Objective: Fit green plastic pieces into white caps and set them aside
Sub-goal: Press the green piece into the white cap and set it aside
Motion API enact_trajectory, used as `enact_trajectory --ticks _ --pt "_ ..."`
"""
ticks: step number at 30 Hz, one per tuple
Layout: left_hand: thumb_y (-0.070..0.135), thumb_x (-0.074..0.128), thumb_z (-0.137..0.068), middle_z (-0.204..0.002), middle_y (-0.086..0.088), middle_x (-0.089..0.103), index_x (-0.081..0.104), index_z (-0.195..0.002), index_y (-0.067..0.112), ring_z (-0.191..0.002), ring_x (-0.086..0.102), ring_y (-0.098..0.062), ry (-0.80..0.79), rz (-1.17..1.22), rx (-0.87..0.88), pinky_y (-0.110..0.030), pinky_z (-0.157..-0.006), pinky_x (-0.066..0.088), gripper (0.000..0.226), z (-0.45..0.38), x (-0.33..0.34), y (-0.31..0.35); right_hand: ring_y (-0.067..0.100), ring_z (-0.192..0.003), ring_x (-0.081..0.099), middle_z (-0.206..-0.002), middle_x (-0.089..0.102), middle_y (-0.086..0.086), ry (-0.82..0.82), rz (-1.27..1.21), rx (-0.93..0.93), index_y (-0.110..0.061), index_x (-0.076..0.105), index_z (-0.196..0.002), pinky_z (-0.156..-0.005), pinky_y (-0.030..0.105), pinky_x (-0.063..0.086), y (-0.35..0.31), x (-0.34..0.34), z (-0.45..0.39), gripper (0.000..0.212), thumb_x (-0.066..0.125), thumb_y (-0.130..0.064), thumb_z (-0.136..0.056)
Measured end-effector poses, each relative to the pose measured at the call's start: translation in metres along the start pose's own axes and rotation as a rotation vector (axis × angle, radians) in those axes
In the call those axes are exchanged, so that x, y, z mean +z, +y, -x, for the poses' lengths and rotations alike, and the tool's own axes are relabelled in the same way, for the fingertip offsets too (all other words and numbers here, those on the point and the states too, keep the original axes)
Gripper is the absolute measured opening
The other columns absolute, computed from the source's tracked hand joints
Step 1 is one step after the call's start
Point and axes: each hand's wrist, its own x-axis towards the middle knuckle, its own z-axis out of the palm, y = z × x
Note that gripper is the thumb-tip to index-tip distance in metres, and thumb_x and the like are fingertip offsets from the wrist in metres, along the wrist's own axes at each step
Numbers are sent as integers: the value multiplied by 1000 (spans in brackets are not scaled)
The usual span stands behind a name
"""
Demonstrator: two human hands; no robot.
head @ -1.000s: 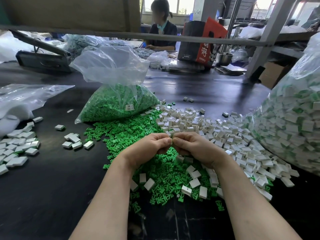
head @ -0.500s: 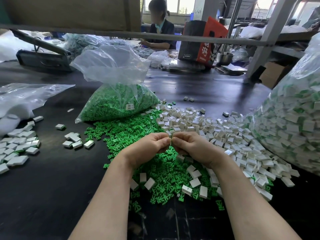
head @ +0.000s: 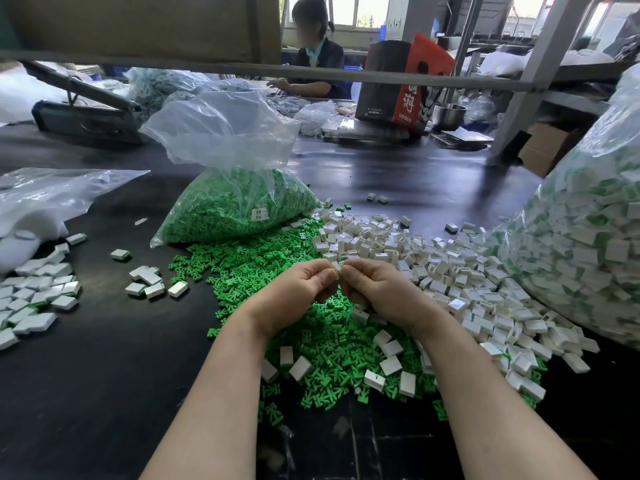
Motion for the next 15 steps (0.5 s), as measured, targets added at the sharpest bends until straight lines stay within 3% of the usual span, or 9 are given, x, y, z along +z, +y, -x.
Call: enact_trajectory --ticks 2,5,7,12,15 --pt "16 45 -103 -72 5 53 60 -81 16 -73 47 -11 9 67 -9 -19 -71 42 26 0 0 0 -1 -40 36 -53 43 -11 14 -4 -2 -10 51 -79 -39 10 31 -2 2 0 30 40 -17 -106" --pt "18 46 -103 -81 -2 55 62 -88 12 -85 47 -20 8 139 -32 -32 -85 40 23 0 2 2 0 -40 34 -59 39 -1 49 -9 12 -6 50 -81 -38 11 29 -2 2 0 31 37 -20 -106" --pt "20 45 -103 -81 -2 55 63 -90 11 -87 46 -21 7 161 -33 -35 -86 39 24 0 2 3 1 -40 34 -59 39 0 71 -7 17 -5 50 -80 -38 11 29 -1 3 0 32 37 -20 -107" --pt "18 43 -104 -80 -4 50 60 -99 4 -83 42 -21 -6 138 -20 -31 -80 38 22 0 3 3 3 -44 33 -61 37 0 38 -15 21 -8 47 -78 -40 14 28 -2 2 0 31 39 -18 -106" --pt "18 44 -104 -75 0 47 59 -95 7 -75 42 -15 -27 83 -8 -23 -72 38 21 -1 2 2 14 -55 29 -65 35 3 -16 -1 34 -3 48 -86 -47 29 24 0 -1 0 28 40 -20 -106"
